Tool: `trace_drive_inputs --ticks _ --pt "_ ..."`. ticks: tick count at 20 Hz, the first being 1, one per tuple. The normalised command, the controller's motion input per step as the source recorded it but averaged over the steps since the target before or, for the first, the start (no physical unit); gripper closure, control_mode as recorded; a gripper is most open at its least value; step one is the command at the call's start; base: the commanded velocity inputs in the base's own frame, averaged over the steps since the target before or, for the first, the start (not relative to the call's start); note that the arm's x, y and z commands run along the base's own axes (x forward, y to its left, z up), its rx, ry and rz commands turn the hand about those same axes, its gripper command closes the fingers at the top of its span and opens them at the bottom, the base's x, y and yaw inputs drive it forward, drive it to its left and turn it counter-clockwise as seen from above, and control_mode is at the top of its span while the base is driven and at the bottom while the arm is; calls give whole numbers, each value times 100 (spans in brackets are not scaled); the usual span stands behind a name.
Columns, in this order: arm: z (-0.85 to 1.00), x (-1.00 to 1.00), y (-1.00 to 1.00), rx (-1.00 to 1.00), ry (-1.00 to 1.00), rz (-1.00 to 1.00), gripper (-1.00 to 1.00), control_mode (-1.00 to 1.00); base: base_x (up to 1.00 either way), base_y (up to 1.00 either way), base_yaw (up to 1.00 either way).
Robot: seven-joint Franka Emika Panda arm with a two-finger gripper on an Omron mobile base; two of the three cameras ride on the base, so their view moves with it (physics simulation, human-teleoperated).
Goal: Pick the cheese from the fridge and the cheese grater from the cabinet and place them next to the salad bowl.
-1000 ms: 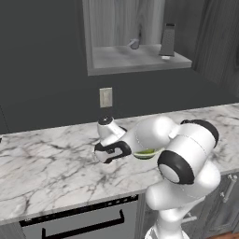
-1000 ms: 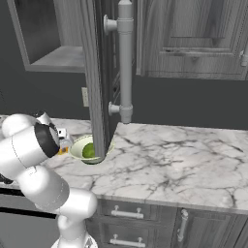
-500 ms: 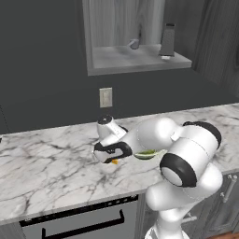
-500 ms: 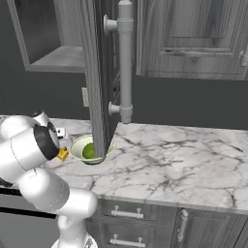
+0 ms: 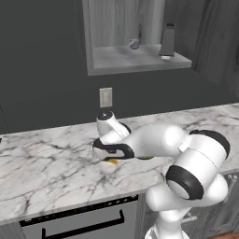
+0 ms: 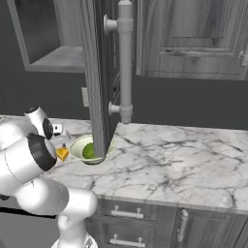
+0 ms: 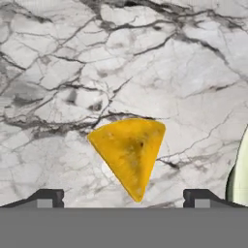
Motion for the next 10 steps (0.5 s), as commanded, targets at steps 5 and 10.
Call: trace_drive_inputs --ticks 5,10 --pt "42 -14 -1 1 0 0 -100 -100 0 0 0" --pt "40 -23 -7 3 -3 0 -100 -100 0 0 0"
